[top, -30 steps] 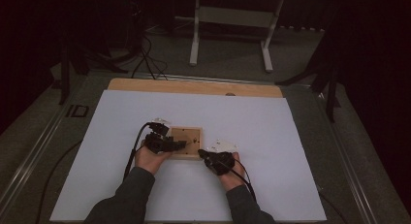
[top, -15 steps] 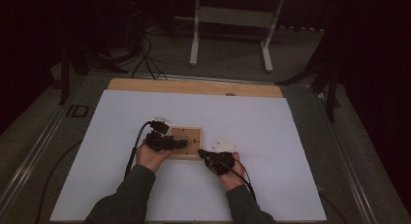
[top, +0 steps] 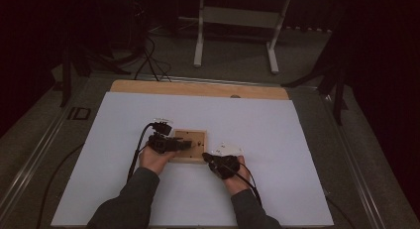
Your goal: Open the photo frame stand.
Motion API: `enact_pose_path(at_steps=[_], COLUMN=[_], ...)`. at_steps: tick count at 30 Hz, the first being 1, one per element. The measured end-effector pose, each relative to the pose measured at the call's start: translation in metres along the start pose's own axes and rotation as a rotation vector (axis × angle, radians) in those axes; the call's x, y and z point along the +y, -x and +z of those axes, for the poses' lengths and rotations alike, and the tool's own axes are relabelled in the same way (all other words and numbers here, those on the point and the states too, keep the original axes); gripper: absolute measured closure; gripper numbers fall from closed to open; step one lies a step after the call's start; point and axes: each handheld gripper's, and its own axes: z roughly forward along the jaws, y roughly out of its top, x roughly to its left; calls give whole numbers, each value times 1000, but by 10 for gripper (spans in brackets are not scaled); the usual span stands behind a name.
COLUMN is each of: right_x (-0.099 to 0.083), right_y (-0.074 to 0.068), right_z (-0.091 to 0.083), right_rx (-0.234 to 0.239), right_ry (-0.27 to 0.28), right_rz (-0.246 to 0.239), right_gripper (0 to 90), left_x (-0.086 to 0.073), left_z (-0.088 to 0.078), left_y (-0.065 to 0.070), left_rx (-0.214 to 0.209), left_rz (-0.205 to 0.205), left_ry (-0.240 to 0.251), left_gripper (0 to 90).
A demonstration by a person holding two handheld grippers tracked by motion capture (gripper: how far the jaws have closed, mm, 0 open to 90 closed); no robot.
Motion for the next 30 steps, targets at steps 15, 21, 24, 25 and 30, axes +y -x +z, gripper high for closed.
enact_pose_path(at_steps=[15, 21, 24, 25, 30], right_x=[0, 0, 0, 0, 0], right_y=[0, 0, 0, 0, 0], right_z=[0, 0, 0, 0, 0], right_rx=[0, -1, -1, 0, 0], right_ry=[0, -1, -1, -1, 0], right_rz=[-1, -3, -2, -2, -2], right_gripper=[890, 890, 889, 890, 889], left_x=[-3, -6, -5, -5, -5], left_z=[3, 3, 4, 4, 4], left_y=[-1, -3, -3, -3, -2], left_rx=[21, 23, 20, 18, 19], left_rz=[-9, -15, -20, -21, -26], left_ry=[-55, -68, -69, -70, -71], left_gripper=[470, 475, 491, 519, 553])
